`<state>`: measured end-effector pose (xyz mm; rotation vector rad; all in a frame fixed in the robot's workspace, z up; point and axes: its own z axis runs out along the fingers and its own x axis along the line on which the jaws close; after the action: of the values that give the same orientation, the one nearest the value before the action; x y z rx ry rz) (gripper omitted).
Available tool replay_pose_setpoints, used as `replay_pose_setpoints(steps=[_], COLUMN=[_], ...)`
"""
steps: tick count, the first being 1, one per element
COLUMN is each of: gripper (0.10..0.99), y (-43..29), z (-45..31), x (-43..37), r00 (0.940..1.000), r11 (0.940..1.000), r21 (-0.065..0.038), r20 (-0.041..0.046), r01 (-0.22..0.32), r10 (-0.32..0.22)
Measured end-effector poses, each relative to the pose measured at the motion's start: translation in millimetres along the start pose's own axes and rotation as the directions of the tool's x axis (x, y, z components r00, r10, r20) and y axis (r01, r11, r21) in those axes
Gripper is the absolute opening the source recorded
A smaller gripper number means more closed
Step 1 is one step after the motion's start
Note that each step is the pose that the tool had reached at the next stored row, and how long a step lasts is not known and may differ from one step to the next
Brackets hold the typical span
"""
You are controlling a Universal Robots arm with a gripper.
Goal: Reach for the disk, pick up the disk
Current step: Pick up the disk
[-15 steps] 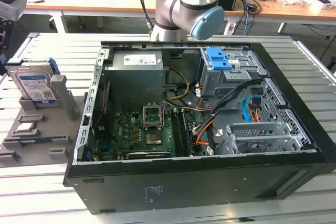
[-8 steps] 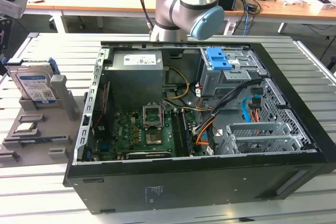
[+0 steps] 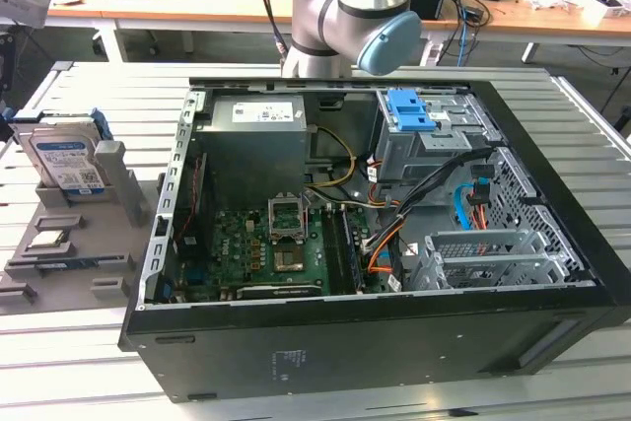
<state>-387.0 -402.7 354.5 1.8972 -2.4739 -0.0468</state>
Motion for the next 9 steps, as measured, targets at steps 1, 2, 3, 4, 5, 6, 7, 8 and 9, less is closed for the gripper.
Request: replay_pose_setpoints(steps=[1, 2, 3, 4, 5, 6, 7, 8, 9], gripper=[0.106, 0.106, 0.106, 0.106, 0.106, 0.106, 0.106, 0.106, 0.106], y=[0.0, 0.0, 0.0, 0.0, 0.0, 0.0, 0.0, 0.0, 0.0], z=[0.0, 0.0, 0.0, 0.0, 0.0, 0.0, 0.0, 0.0, 0.0], x=[0.0, 0.0, 0.0, 0.0, 0.0, 0.0, 0.0, 0.0, 0.0], r00=[0.9999, 0.9998, 0.9995, 0.9991, 0.9984, 0.9976, 0.9970, 0.9950, 0.9937], r11=[0.9999, 0.9998, 0.9995, 0.9992, 0.9984, 0.9976, 0.9970, 0.9951, 0.9937], r21=[0.000, 0.000, 0.000, 0.000, 0.000, 0.000, 0.000, 0.000, 0.000], r20=[-0.0004, -0.0008, -0.0013, -0.0016, -0.0022, -0.0026, -0.0030, -0.0038, -0.0043], r01=[0.011, 0.021, 0.032, 0.041, 0.056, 0.069, 0.078, 0.099, 0.112], r10=[-0.011, -0.021, -0.032, -0.041, -0.056, -0.069, -0.078, -0.099, -0.112])
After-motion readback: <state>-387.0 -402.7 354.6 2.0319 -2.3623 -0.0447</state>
